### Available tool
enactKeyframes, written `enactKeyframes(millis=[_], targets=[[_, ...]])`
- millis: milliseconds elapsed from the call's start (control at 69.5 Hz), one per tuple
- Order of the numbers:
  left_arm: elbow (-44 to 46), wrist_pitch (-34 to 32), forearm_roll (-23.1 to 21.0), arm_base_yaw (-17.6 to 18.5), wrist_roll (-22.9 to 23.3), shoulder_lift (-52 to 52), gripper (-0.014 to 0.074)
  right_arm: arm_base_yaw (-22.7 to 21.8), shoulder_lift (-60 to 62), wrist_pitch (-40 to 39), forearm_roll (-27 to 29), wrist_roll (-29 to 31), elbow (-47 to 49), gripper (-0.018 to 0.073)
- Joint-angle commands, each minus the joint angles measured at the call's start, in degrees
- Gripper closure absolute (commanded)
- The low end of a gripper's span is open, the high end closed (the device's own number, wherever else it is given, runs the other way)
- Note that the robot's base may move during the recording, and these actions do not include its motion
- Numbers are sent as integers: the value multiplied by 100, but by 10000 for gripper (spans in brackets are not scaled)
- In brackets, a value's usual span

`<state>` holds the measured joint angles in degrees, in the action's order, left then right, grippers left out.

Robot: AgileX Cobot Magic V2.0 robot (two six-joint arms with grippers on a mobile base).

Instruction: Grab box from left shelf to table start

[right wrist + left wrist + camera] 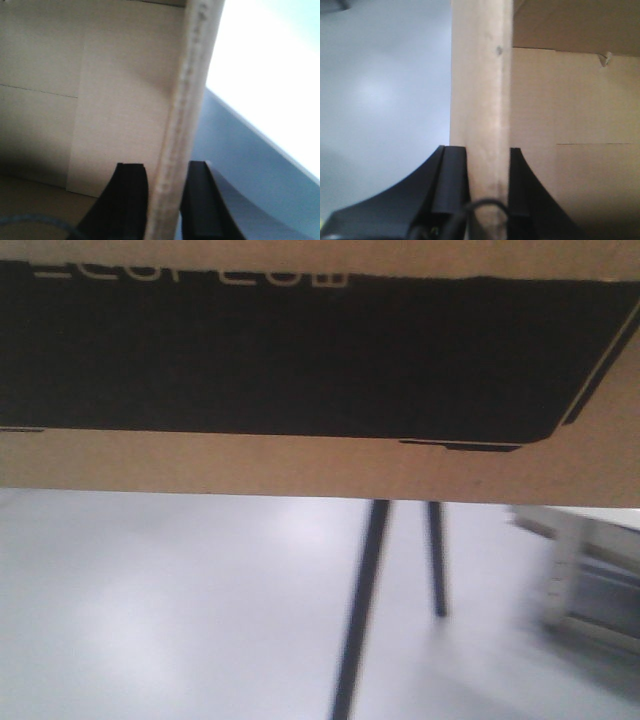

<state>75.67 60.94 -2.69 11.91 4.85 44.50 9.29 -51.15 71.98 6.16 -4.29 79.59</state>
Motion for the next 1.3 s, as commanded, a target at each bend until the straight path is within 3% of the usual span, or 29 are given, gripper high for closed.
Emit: enactKeyframes(millis=[0, 878, 1281], targets=[[256, -982, -557, 23, 86, -95, 700, -11, 6, -194, -264, 89, 197, 500], [256, -971, -557, 23, 86, -95, 700, -11, 8, -168, -264, 89, 197, 500], [256, -982, -557, 23, 86, 609, 700, -11, 8, -168, -264, 89, 197, 500]])
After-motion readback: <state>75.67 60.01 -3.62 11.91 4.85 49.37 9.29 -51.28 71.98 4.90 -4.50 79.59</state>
